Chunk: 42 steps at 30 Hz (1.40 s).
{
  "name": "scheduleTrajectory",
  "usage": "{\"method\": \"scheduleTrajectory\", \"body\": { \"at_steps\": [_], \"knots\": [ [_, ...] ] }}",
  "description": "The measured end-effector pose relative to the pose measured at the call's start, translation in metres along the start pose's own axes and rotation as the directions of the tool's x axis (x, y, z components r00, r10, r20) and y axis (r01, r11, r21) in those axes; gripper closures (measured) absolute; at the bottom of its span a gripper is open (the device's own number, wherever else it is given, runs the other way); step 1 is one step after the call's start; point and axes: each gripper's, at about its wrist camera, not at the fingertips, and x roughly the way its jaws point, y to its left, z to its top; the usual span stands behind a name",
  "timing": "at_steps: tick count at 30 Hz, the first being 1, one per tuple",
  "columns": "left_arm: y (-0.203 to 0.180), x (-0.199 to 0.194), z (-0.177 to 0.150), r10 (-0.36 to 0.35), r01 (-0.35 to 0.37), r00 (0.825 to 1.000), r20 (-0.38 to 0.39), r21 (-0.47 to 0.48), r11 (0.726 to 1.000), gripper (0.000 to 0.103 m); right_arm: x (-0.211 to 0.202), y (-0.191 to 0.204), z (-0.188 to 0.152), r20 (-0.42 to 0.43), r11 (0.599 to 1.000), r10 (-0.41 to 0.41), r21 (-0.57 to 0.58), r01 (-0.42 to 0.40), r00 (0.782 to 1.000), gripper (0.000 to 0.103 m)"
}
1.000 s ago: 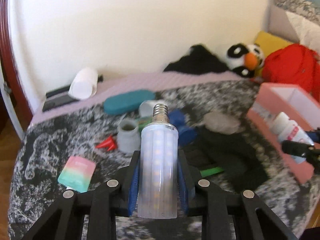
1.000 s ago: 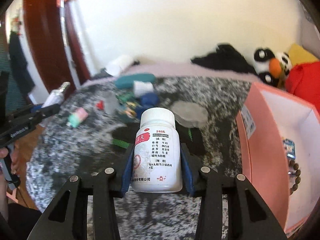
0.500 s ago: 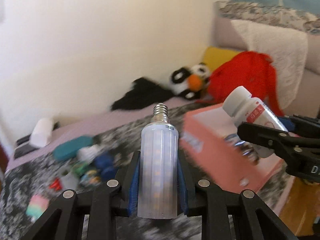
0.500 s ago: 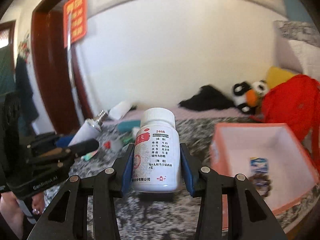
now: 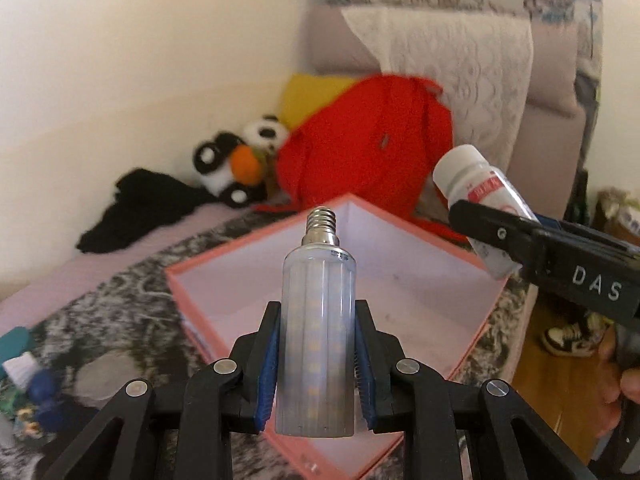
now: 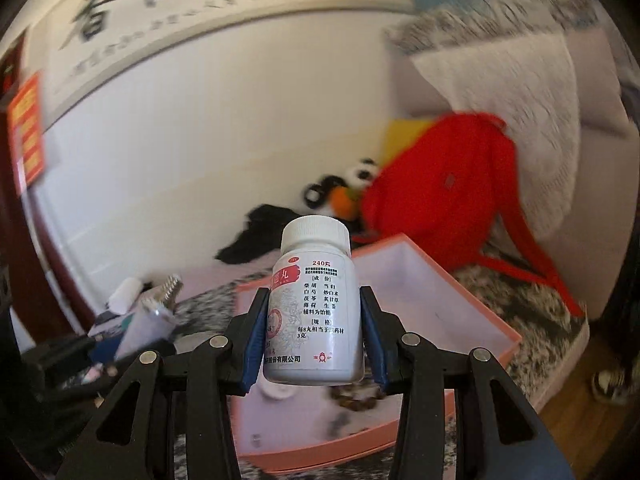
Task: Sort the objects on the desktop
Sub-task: 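Carry the bulb and pill bottle over the pink box and release both, then grasp the pink-green pouch with left tool while right tool grasps the flower container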
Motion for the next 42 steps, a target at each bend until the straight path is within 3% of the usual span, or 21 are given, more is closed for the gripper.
{"method": "scheduleTrajectory", "body": {
  "at_steps": [4,5,6,7,8,9,11,16,22,28,33,36,39,42],
  "knots": [
    [-0.009,0.043,0.006,-0.006,0.006,0.998,-0.065,-0.002,1.0,0.071,0.038,-0.021,-0.003,-0.038,1.0,-0.025,0.017,0.025,0.999,0.057],
    [-0.01,0.052,0.007,-0.007,0.007,0.997,-0.079,-0.005,1.0,0.061,0.047,-0.024,-0.004,-0.046,0.999,-0.03,0.019,0.031,0.998,0.057],
    [-0.011,0.054,0.008,0.008,-0.009,0.997,-0.076,-0.008,1.0,0.033,0.057,-0.027,-0.005,-0.055,0.999,-0.036,0.02,0.037,0.998,0.053],
    [-0.01,0.054,0.009,0.037,-0.037,0.998,-0.057,-0.01,0.999,0.014,0.066,-0.031,-0.006,-0.064,0.999,-0.041,0.021,0.043,0.997,0.043],
    [-0.008,0.05,0.009,0.066,-0.066,0.997,-0.03,-0.011,0.998,0.011,0.075,-0.034,-0.007,-0.072,0.999,-0.048,0.022,0.049,0.996,0.017],
    [-0.006,0.046,0.009,0.095,-0.095,0.995,-0.004,-0.013,0.995,0.01,0.077,-0.037,-0.009,-0.064,0.997,-0.067,0.029,0.069,0.996,0.006],
    [-0.002,0.041,0.009,0.117,-0.116,0.993,0.014,-0.018,0.993,0.01,0.08,-0.043,-0.009,-0.057,0.995,-0.091,0.043,0.094,0.994,0.006],
    [0.029,0.009,-0.004,0.166,-0.165,0.986,0.01,-0.063,0.984,0.01,0.069,-0.049,-0.003,-0.038,0.994,-0.039,0.1,0.043,0.999,0.007],
    [0.084,-0.052,-0.042,0.292,-0.292,0.956,-0.008,-0.109,0.95,0.01,0.035,0.012,-0.003,0.033,0.998,0.062,0.022,-0.062,0.998,0.006],
    [0.154,-0.121,-0.106,0.433,-0.437,0.899,-0.061,-0.165,0.884,0.01,0.027,0.105,-0.03,-0.014,0.971,0.216,-0.1,-0.216,0.976,0.005],
    [0.221,-0.157,-0.164,0.517,-0.538,0.843,-0.152,-0.213,0.815,0.01,0.048,0.182,-0.066,-0.145,0.932,0.319,-0.129,-0.338,0.936,0.004],
    [0.271,-0.166,-0.202,0.569,-0.612,0.79,-0.228,-0.23,0.757,0.01,0.07,0.218,-0.096,-0.266,0.916,0.328,-0.146,-0.374,0.907,0.004],
    [0.314,-0.156,-0.231,0.561,-0.633,0.771,-0.301,-0.259,0.73,0.01,0.09,0.243,-0.122,-0.352,0.905,0.301,-0.188,-0.382,0.886,0.004],
    [0.356,-0.146,-0.258,0.549,-0.654,0.749,-0.37,-0.284,0.701,0.01,0.105,0.258,-0.141,-0.397,0.895,0.246,-0.256,-0.365,0.884,0.004]
  ]
}}
